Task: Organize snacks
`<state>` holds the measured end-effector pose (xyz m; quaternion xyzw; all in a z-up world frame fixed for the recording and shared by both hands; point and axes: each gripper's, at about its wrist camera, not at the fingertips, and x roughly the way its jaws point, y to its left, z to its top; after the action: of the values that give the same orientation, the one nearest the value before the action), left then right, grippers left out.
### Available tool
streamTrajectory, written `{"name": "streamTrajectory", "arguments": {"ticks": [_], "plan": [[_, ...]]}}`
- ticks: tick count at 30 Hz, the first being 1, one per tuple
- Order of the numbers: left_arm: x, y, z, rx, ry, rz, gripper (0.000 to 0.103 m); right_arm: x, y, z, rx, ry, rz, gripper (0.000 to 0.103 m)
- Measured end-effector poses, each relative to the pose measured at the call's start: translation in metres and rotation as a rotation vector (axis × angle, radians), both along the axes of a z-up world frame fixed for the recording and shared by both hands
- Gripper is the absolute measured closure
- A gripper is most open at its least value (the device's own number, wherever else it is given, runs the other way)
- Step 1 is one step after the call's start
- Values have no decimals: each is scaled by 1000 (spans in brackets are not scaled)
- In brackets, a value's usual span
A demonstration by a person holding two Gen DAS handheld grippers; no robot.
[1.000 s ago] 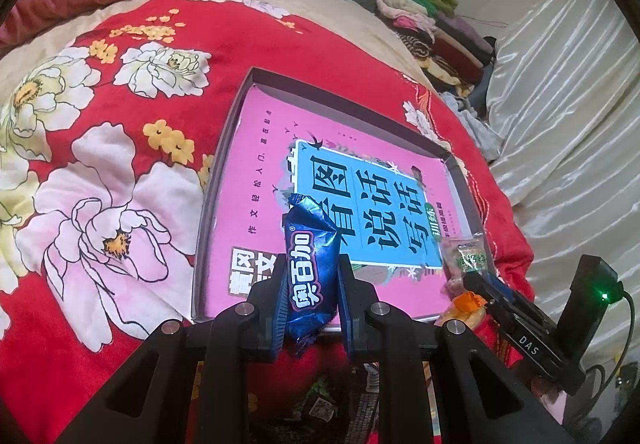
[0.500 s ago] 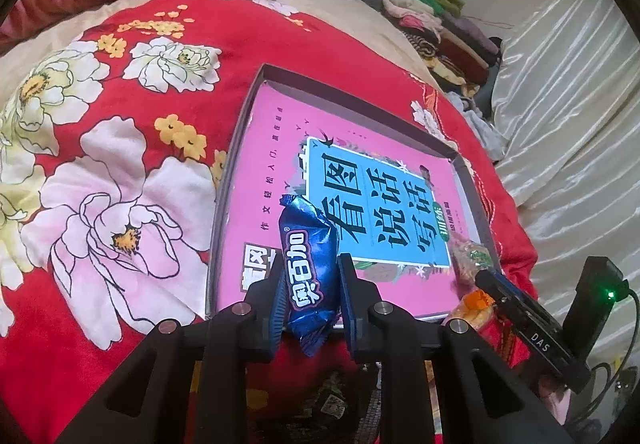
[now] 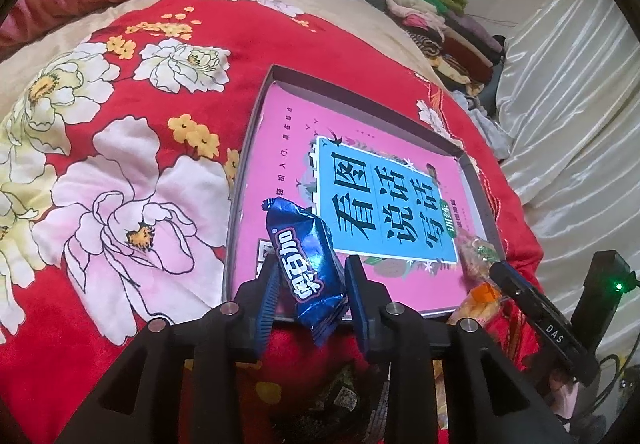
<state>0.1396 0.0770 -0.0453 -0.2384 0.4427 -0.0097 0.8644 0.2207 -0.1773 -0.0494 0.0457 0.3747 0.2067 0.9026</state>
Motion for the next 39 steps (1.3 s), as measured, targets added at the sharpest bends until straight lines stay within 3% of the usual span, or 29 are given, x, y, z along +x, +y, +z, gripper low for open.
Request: {"name": "streamTrajectory", "arguments": {"ticks": [4,21,39], "plan": [[-1,0,1,5,-1,1,65,0,0,0,0,0,-6,49],[-6,3,13,17,-43,4,36,-3,-5,8,14,-42,-23,42],[-23,-8,31,50,-74,-71,27,-16,-2,25,73,-118,23,33]]}}
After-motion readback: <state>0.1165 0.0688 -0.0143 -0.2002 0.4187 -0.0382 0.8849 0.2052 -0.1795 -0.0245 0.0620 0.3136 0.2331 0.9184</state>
